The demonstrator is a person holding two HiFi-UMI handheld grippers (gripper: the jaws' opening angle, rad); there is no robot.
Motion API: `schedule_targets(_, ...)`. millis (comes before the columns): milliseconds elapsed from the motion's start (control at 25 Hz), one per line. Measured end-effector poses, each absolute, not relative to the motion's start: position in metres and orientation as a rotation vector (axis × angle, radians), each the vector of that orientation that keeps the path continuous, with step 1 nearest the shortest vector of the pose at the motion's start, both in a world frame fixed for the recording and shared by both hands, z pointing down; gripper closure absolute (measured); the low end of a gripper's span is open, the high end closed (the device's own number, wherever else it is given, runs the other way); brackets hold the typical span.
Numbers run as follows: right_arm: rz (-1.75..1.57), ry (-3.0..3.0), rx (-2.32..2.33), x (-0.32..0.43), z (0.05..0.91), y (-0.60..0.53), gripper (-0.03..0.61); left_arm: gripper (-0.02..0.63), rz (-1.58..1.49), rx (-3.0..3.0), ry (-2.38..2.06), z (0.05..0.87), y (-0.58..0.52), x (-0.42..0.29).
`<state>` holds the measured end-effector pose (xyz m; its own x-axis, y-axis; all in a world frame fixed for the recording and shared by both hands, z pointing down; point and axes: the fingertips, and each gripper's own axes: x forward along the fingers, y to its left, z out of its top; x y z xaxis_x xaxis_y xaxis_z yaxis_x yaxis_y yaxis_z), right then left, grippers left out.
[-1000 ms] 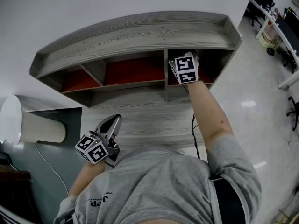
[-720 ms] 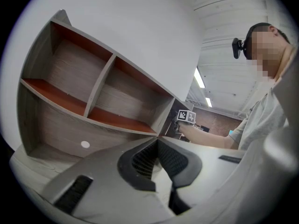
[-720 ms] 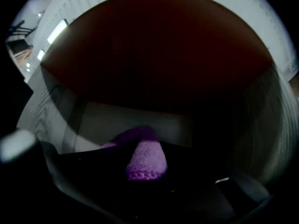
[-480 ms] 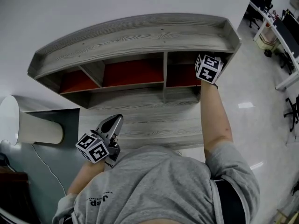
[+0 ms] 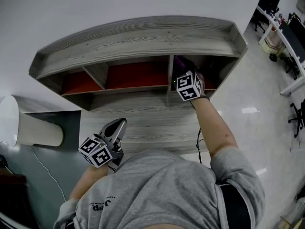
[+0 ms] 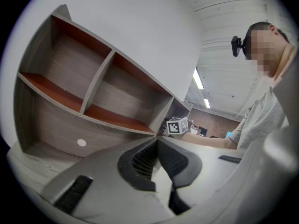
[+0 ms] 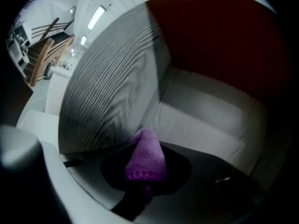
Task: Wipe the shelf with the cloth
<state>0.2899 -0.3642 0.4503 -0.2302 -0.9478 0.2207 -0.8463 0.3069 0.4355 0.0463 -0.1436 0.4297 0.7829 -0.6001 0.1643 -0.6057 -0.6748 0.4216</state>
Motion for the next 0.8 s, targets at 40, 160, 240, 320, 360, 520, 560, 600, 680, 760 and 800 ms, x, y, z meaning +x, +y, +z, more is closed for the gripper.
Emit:
schedule_targets(40, -0.315, -2.127, 1.563, 0.284, 0.458, -0.368, 0.517, 0.597, 0.017, 2.511, -0.909, 0.43, -0.143, 0.045)
schedule_targets(160, -0.294, -2.107, 1.559, 0.285, 0.467, -0.38, 0.518, 0.597, 0.022, 2.496, -0.931, 0.433, -0.142, 0.039)
schedule_targets(240, -0.348, -2.085, 1.577, 0.287, 0.462, -0.386, 0.522, 0.597, 0.024, 2.489, -0.942, 0.434, -0.143, 0.037)
schedule_targets(320, -0.416, -2.031, 1.63, 0.297, 0.453, -0.386, 0.522, 0.597, 0.024, 2.49, -0.94, 0.434, -0.145, 0.038)
schedule_targets(360, -0.406, -1.993, 1.687, 0.311, 0.451, -0.386, 0.522, 0.597, 0.023, 2.494, -0.935, 0.433, -0.145, 0.04)
schedule_targets(520, -0.135, -1.805, 1.985, 0.423, 0.459, -0.374, 0.52, 0.597, 0.02, 2.5, -0.918, 0.431, -0.146, 0.043)
schedule_targets(560, -0.097, -1.761, 2.024, 0.44, 0.46, -0.372, 0.519, 0.597, 0.022, 2.5, -0.916, 0.431, -0.147, 0.043)
schedule_targets(600, -0.082, -1.716, 2.043, 0.448, 0.461, -0.372, 0.52, 0.597, 0.025, 2.501, -0.913, 0.431, -0.149, 0.043)
schedule_targets(680, -0.082, -1.624, 2.065, 0.452, 0.461, -0.373, 0.521, 0.597, 0.027, 2.509, -0.902, 0.431, -0.15, 0.047)
schedule_targets(760, -0.077, -1.581, 2.09, 0.455, 0.462, -0.371, 0.52, 0.597, 0.025, 2.521, -0.886, 0.43, -0.147, 0.05)
schedule_targets(800, -0.076, -1.574, 2.098, 0.457, 0.463, -0.371, 0.52, 0.597, 0.023, 2.524, -0.884, 0.43, -0.146, 0.05)
